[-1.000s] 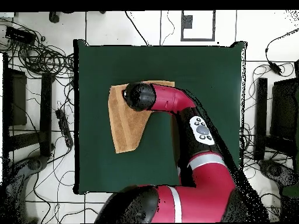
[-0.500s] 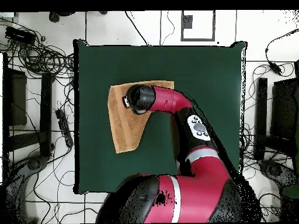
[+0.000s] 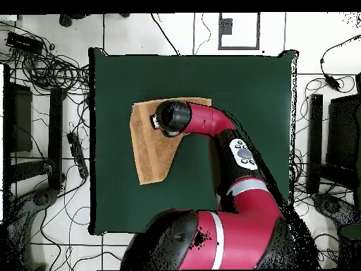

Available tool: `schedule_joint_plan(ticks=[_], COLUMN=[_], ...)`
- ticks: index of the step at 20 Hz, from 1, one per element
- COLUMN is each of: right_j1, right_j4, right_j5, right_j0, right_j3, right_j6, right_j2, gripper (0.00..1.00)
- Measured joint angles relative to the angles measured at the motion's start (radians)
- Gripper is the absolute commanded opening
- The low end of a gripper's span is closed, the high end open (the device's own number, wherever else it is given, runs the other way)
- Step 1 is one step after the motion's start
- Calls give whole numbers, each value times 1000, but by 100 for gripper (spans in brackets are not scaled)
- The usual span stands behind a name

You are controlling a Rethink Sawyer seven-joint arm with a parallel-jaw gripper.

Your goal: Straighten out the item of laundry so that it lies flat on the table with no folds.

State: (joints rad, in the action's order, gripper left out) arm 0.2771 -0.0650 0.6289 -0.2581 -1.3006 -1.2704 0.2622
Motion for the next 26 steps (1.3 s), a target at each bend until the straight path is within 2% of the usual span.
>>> schedule_joint_plan(ticks=[8,19,26], right_j1=[1,8,41], right_j4=[-19,-58,-89], right_j5=[0,3,-42], right_j0=[-43,-56,-135], right_j3=[4,15,-20], right_j6=[0,0,0], right_j2=[5,-7,3], gripper=[0,0,0])
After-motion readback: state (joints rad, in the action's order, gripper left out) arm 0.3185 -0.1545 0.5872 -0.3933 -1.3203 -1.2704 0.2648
